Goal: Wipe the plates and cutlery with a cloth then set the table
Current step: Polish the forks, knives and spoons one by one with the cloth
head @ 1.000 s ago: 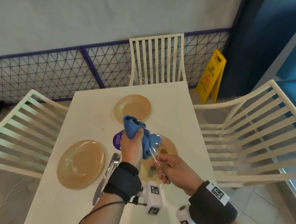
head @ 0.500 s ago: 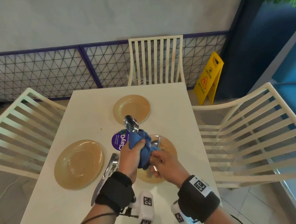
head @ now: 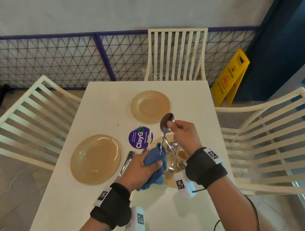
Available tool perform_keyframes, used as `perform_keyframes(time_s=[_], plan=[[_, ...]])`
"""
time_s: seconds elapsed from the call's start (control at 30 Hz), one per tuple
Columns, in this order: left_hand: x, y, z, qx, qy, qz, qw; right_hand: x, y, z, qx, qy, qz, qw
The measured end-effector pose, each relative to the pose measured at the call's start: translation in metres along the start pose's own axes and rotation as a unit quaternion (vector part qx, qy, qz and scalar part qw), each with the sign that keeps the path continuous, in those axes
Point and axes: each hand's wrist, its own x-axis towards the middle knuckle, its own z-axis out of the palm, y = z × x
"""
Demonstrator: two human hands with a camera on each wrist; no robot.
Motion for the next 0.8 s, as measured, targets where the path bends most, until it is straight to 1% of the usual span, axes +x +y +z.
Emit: perform_keyframes(time_s=[0.03, 0.07, 0.17, 0.2, 0.3, 0.33, 0.37, 0.47, 0.5, 0.53, 0.6, 0.67, 0.73, 0.8], plan=[[-0.001, 0.0, -0.003, 0.005, 0.001, -0.003, 1.0, 0.002, 0.002, 0.001, 0.007, 0.004, 0.003, 1.0], [0.0, -0.001, -0.01, -0.002, 0.014, -0.007, 1.0, 0.001, 0.004, 0.008, 0.0, -0.01, 0.004, 1.0], [0.01, -0.004, -0.029, -0.037, 0.052, -0.021, 0.998, -0.007, 0.006, 0.034, -0.054, -0.085, 0.007, 0.995], [0.011, -0.005, -0.032, -0.04, 0.058, -0.025, 0.997, -0.006, 0.003, 0.039, -0.055, -0.085, 0.011, 0.995], [0.005, -0.016, -0.035, -0.015, 0.029, -0.026, 0.999, 0.018, -0.007, 0.036, 0.021, -0.001, 0.035, 0.999], [0.003, -0.022, -0.038, -0.001, 0.023, -0.031, 0.999, 0.024, -0.007, 0.037, 0.029, 0.012, 0.043, 0.999], [0.002, -0.025, -0.043, 0.004, 0.016, -0.037, 0.999, 0.025, -0.004, 0.042, 0.023, 0.008, 0.049, 0.999], [0.011, -0.032, -0.06, -0.002, 0.031, -0.053, 0.998, 0.004, 0.016, 0.073, -0.02, -0.063, 0.059, 0.996], [0.013, -0.033, -0.067, 0.0, 0.04, -0.052, 0.998, -0.002, 0.024, 0.084, -0.019, -0.082, 0.066, 0.994], [0.012, -0.033, -0.072, 0.008, 0.04, -0.052, 0.998, -0.003, 0.032, 0.092, -0.004, -0.085, 0.075, 0.994], [0.008, -0.041, -0.082, 0.037, 0.013, -0.059, 0.997, 0.006, 0.043, 0.101, 0.053, -0.05, 0.106, 0.992], [-0.002, -0.059, -0.096, 0.069, -0.028, -0.083, 0.994, 0.018, 0.051, 0.105, 0.103, -0.006, 0.142, 0.985], [-0.014, -0.077, -0.113, 0.104, -0.057, -0.108, 0.987, 0.023, 0.063, 0.108, 0.106, 0.022, 0.167, 0.98], [-0.023, -0.091, -0.132, 0.132, -0.071, -0.126, 0.981, 0.021, 0.078, 0.114, 0.087, 0.026, 0.186, 0.978]])
